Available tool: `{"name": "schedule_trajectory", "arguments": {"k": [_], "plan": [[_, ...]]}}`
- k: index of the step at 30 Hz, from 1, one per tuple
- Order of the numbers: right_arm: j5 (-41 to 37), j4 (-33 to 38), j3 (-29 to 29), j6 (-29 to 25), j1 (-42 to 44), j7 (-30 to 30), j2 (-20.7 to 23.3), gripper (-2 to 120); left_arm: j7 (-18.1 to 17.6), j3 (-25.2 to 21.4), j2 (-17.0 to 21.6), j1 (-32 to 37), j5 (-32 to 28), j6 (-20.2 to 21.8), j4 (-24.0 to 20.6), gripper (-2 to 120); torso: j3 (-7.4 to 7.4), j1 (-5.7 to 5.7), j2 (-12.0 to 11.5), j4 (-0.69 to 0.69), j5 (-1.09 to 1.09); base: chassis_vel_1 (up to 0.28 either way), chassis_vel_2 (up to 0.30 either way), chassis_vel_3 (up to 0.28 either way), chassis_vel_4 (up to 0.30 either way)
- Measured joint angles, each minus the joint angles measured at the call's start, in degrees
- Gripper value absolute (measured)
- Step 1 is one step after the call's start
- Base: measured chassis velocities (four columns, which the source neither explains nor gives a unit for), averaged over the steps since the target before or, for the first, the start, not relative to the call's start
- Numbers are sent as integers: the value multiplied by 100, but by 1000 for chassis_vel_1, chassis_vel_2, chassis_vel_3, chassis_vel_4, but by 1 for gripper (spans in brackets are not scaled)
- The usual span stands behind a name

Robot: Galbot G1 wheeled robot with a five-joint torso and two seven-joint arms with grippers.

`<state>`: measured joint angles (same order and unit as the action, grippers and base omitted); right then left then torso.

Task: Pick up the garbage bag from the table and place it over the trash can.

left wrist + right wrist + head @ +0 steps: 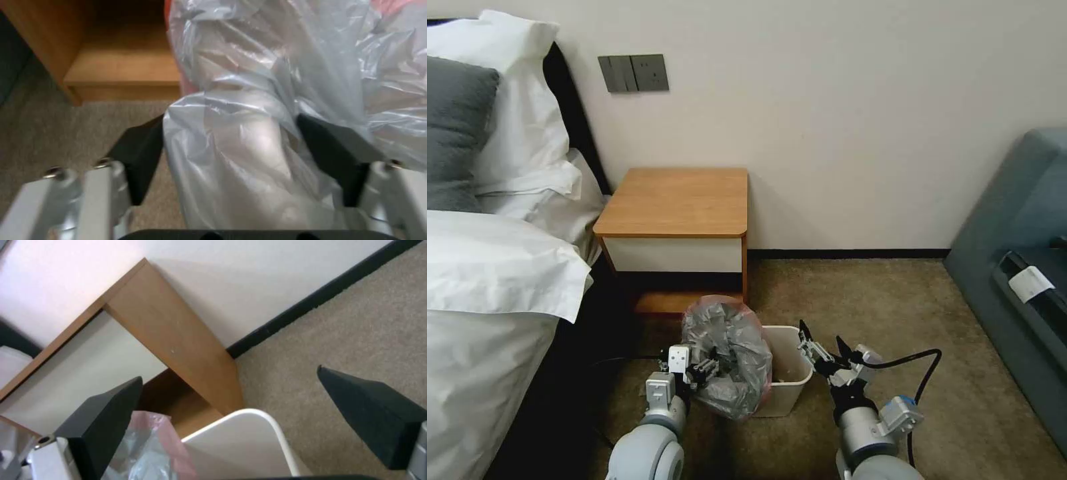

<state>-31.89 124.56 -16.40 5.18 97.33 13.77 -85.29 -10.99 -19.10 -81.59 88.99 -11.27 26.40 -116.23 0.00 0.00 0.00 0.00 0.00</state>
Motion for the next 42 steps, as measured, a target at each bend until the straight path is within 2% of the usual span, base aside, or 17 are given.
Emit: {"name": "schedule_trajectory", "arguments": {"k": [6, 7, 9, 10, 11, 14, 15, 17, 19, 21, 26, 28, 29, 33, 36, 40, 42], "plan": [[0, -1, 14, 40, -2, -7, -3, 100, 9, 15, -2, -4, -124, 45, 43, 47, 0, 0, 0, 0, 0, 0, 0, 0, 0], [0, -1, 14, 40, -2, -7, -3, 100, 9, 15, -2, -4, -124, 45, 43, 47, 0, 0, 0, 0, 0, 0, 0, 0, 0], [0, -2, 9, 42, -11, -8, 4, 100, 14, 40, -8, 4, -125, 39, 76, 35, 0, 0, 0, 0, 0, 0, 0, 0, 0], [0, -3, 2, 43, -30, -17, 4, 100, 4, 45, -27, 23, -144, 7, 90, 24, 0, 0, 0, 0, 1, 0, 0, 0, 0], [0, -3, 2, 43, -30, -17, 4, 100, 4, 45, -27, 23, -144, 7, 90, 24, 0, 0, 0, 0, 1, 0, 0, 0, 0], [22, 33, -26, 42, -74, -92, 0, 100, -35, 47, -35, 64, -293, -324, 105, 9, 0, 0, 0, 0, -2, 0, 0, 0, 0], [22, 33, -26, 42, -74, -92, 0, 100, -35, 47, -35, 64, -293, -324, 105, 9, 0, 0, 0, 0, -2, 0, 0, 0, 0], [53, 100, -61, 40, -119, -218, 3, 100, 2, -30, -32, 107, -308, -834, 154, 8, 0, 0, 0, -1, 0, 0, 0, 0, 0], [74, 133, -74, 40, -144, -281, 6, 100, 43, -70, -30, 131, -309, -1025, 166, 8, 0, 0, 0, 0, 0, 0, 0, 0, 0], [192, 219, -77, 43, -288, -402, 23, 100, 177, -189, -28, 240, -236, -1504, 159, 8, 0, 0, 0, 0, -1, 0, 0, 0, 0], [404, 320, -2, 52, -551, -621, -4, 100, 481, -344, -20, 353, -151, -2046, -23, 8, 0, 0, 0, 0, 0, 0, 0, 0, 0], [606, 394, -59, 186, -699, -1272, 37, 100, 719, -471, -22, 416, -40, -2454, -133, 8, 0, 0, 0, 0, 0, 0, 0, 0, 0], [606, 394, -59, 186, -699, -1272, 37, 100, 719, -471, -22, 416, -40, -2454, -133, 8, 0, 0, 0, 0, 0, 0, 0, 0, 0], [896, 361, -116, 358, -1013, -2091, 264, 100, 1032, -693, -38, 476, 96, -2927, -200, 8, 0, 0, 0, 1, 0, 0, 0, 0, 0], [946, 374, -93, 755, -1253, -3018, 666, 100, 1333, -907, -39, 497, 144, -3404, -189, 8, 0, 0, 0, 0, 0, 0, 0, 0, 0], [1207, 394, -15, 950, -1446, -3638, 1058, 100, 1671, -1064, -40, 514, 148, -3853, -133, 8, 1, 0, 0, 0, -1, 0, 0, 0, 0], [1240, 384, 21, 973, -1515, -3668, 1123, 100, 1768, -1106, -39, 516, 147, -3965, -117, 8, 0, 0, 0, 0, 1, 0, 0, 0, 0]]}}
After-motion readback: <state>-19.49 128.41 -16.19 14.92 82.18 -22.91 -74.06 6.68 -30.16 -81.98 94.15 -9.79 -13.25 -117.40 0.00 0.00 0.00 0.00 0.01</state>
